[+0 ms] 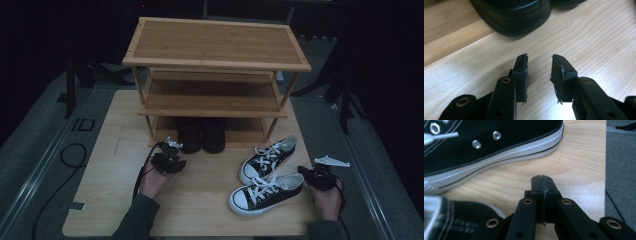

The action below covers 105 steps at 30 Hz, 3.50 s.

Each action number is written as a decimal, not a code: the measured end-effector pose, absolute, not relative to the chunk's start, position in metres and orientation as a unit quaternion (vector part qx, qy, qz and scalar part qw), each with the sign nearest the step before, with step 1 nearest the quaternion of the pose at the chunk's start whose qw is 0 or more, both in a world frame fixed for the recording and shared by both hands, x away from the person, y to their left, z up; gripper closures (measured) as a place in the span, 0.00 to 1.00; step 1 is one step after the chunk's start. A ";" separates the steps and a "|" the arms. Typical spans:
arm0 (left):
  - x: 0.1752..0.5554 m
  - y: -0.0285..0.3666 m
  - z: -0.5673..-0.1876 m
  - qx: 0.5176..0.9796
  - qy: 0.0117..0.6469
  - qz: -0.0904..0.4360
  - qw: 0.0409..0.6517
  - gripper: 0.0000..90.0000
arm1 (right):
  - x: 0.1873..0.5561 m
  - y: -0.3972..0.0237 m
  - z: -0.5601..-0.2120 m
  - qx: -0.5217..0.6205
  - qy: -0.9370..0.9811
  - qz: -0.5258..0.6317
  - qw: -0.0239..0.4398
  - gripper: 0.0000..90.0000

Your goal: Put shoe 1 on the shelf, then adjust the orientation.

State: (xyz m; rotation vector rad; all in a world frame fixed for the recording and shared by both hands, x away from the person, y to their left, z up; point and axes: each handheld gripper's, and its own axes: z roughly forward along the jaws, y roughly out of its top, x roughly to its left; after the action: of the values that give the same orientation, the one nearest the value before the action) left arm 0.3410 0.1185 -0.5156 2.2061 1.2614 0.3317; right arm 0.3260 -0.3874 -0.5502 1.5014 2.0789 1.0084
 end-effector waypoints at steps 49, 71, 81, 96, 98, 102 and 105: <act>0.333 0.116 -0.510 0.827 0.463 0.123 0.294 0.74 | 0.283 -0.383 -0.539 0.516 0.762 0.364 0.143 1.00; 0.332 0.114 -0.508 0.829 0.460 0.121 0.294 0.74 | 0.259 -0.381 -0.536 0.489 0.789 0.357 0.108 1.00; 0.332 0.118 -0.508 0.826 0.463 0.122 0.296 0.74 | 0.253 -0.382 -0.541 0.493 0.789 0.350 0.107 1.00; 0.331 0.115 -0.508 0.828 0.460 0.121 0.296 0.74 | 0.245 -0.369 -0.540 0.450 0.817 0.353 0.078 1.00; 0.332 0.115 -0.508 0.829 0.460 0.121 0.295 0.74 | 0.244 -0.366 -0.540 0.443 0.819 0.356 0.071 1.00; 0.332 0.112 -0.509 0.828 0.460 0.121 0.296 0.74 | 0.244 -0.360 -0.542 0.433 0.822 0.363 0.064 1.00; 0.333 0.111 -0.509 0.829 0.459 0.120 0.295 0.74 | 0.245 -0.354 -0.542 0.424 0.826 0.367 0.058 1.00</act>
State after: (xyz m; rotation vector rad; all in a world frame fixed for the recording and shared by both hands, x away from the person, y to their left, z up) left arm 0.3327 0.1107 -0.5087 2.2070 1.2200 0.3199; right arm 0.2452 -0.3542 -0.5421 1.2862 2.5041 1.1111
